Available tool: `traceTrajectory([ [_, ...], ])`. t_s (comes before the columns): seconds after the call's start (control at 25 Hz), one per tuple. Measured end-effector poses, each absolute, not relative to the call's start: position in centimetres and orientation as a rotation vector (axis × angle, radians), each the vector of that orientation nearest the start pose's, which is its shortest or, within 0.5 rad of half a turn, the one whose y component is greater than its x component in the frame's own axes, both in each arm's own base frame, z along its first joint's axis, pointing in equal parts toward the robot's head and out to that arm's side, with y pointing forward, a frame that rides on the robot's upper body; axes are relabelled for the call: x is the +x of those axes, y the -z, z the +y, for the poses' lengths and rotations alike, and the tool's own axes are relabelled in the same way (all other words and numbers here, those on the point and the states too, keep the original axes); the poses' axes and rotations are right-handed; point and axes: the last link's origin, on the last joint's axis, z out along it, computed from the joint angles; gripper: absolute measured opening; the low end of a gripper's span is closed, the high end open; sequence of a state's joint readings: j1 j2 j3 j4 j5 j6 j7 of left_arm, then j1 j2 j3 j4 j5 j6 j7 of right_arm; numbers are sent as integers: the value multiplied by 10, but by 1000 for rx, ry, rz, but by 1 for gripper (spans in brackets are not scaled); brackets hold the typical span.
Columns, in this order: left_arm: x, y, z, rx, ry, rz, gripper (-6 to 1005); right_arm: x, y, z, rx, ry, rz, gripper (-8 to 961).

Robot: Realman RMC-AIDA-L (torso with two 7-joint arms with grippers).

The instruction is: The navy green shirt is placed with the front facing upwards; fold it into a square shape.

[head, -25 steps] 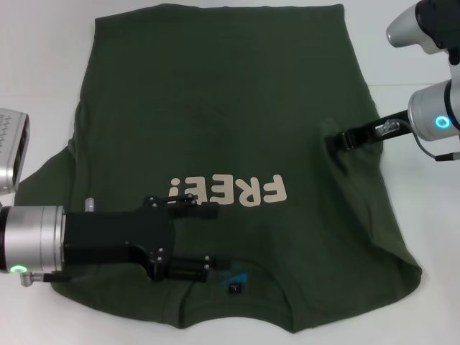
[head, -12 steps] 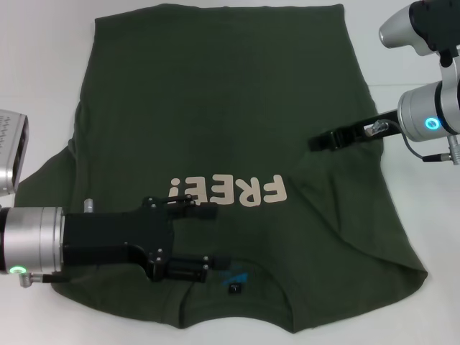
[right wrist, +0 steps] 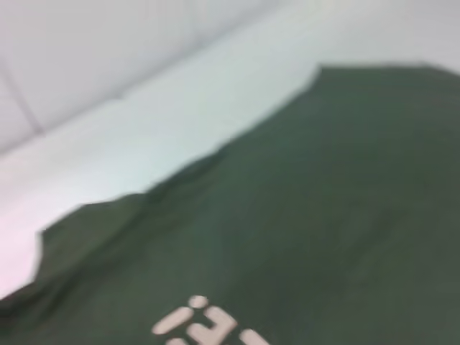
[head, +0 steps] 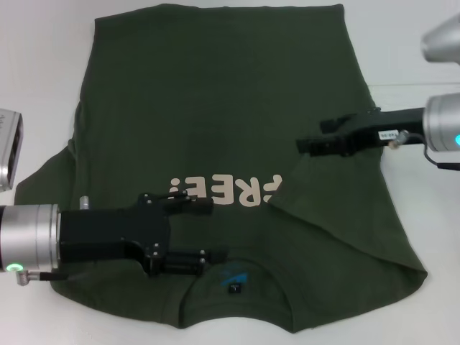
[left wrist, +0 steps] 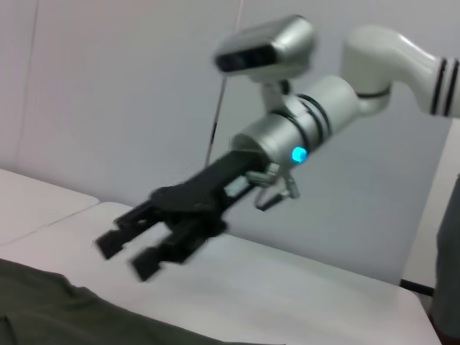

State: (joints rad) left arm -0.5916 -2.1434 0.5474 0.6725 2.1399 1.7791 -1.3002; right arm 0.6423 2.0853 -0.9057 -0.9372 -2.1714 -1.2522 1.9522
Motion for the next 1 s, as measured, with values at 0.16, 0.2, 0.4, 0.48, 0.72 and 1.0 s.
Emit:
traceTrajectory([
  [0.16,-234,12,312,-2872,858,-479,872,223,-20,383,-2618,-425,678,785],
  [0.2,-236,11,312,-2863,851,-491,872,224,-19,379,-2641,-431,646,800],
  [0.4,-245,7,315,-2801,828,-574,873,233,-17,355,-2762,-428,507,876],
  [0.48,-252,3,317,-2754,800,-639,873,237,-19,344,-2799,-456,441,907],
  [0.72,-278,-17,321,-2560,758,-839,873,245,-27,321,-2851,-562,357,923],
  [1.0,-302,-36,316,-2372,793,-992,872,241,-32,301,-2953,-659,300,926],
])
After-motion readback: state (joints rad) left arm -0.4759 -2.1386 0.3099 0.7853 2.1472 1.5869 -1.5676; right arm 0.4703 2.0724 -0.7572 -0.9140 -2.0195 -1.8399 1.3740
